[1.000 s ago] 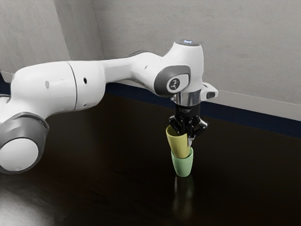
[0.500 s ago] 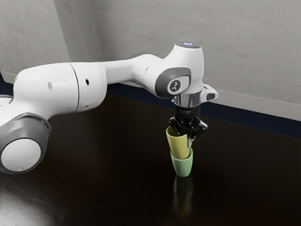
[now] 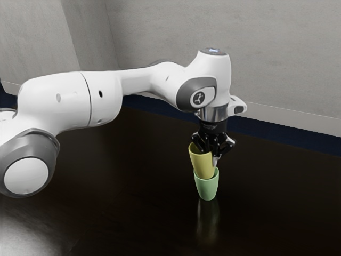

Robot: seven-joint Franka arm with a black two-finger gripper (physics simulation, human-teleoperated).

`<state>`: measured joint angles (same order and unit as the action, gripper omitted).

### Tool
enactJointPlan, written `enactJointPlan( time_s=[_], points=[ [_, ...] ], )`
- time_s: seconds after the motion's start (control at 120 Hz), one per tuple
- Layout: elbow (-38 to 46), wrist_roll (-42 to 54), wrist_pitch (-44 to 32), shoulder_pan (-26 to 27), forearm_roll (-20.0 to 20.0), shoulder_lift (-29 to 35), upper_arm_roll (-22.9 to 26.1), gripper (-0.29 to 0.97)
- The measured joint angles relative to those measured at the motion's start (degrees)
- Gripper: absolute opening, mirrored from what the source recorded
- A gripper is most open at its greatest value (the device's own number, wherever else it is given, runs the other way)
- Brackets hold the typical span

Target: Place the left cup onto the right cup

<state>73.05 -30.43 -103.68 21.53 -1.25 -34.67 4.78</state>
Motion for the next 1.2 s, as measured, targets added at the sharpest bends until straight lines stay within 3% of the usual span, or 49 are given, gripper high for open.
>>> enactJointPlan(
  time_s=[0.567,0.858,1.2],
  points=[
    [-0.08,-0.36,-1.57,0.0,-0.09,-1.82,-0.19,-0.1],
    [-0.67,-0.27,-2.03,0.25,-0.16,-1.77,-0.14,0.43],
    [-0.69,-0.22,-1.72,0.35,-0.84,-0.62,0.05,0.62]
  ],
)
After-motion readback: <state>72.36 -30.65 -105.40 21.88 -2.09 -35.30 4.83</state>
